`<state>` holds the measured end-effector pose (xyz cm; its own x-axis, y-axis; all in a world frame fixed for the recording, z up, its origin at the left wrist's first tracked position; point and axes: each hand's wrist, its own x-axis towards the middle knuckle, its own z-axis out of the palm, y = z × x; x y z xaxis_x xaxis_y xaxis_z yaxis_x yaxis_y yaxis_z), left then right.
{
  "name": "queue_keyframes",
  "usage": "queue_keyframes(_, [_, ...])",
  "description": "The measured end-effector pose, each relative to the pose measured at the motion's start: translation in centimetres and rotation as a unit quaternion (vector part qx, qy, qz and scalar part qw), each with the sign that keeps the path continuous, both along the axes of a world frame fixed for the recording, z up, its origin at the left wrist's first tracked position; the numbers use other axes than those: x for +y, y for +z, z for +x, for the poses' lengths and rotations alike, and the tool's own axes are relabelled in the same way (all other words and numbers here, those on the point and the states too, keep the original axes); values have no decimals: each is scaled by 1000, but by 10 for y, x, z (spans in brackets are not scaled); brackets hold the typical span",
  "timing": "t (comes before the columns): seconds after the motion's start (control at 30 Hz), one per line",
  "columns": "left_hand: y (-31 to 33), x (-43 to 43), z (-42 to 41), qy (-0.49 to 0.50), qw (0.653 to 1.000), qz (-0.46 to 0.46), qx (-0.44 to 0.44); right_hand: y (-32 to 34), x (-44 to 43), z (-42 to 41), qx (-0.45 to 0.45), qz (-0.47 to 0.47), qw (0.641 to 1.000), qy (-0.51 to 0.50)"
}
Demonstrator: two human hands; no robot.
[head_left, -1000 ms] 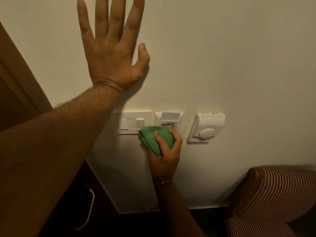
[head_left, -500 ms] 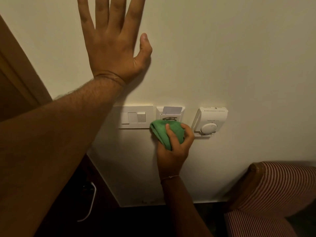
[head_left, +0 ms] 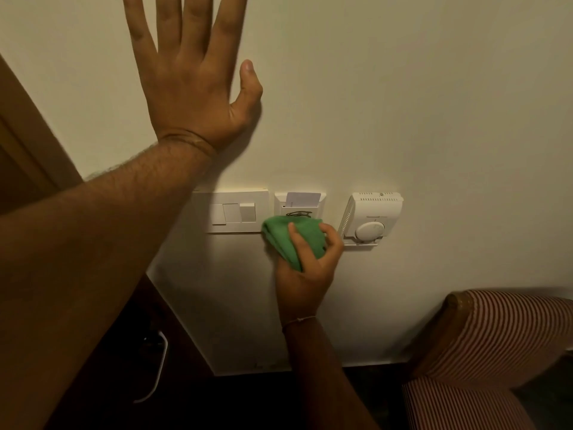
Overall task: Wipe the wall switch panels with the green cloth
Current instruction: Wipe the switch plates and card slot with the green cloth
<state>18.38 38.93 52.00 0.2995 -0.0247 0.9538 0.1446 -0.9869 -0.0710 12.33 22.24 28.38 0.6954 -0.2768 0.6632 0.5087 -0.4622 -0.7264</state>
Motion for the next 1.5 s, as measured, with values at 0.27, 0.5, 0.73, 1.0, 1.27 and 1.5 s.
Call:
queue_keyframes(0.27, [-1,1,1,-5,1000,-2,-6,0,-5,0,3,-34,999,0])
queue_keyframes(0.5, [-1,1,0,-3,1000,2,-5,1,-13,7,3,50,997,-57])
queue_keyframes(0.73, [-1,-2,-3,-1,1000,-9,11,7,17,-5,1,-12,1000,9])
queue_keyframes(1.0, [-1,-1,-2,-4,1000,-8,4,4,-23,5,31,13,998,-46])
queue_keyframes(1.27, [-2,1,2,-12,1000,4,-14,8,-12,5,18,27,999,-38])
queue_keyframes(1.5, [-2,0,0,-6,1000,-4,-4,16,18,-3,4,-17,999,30])
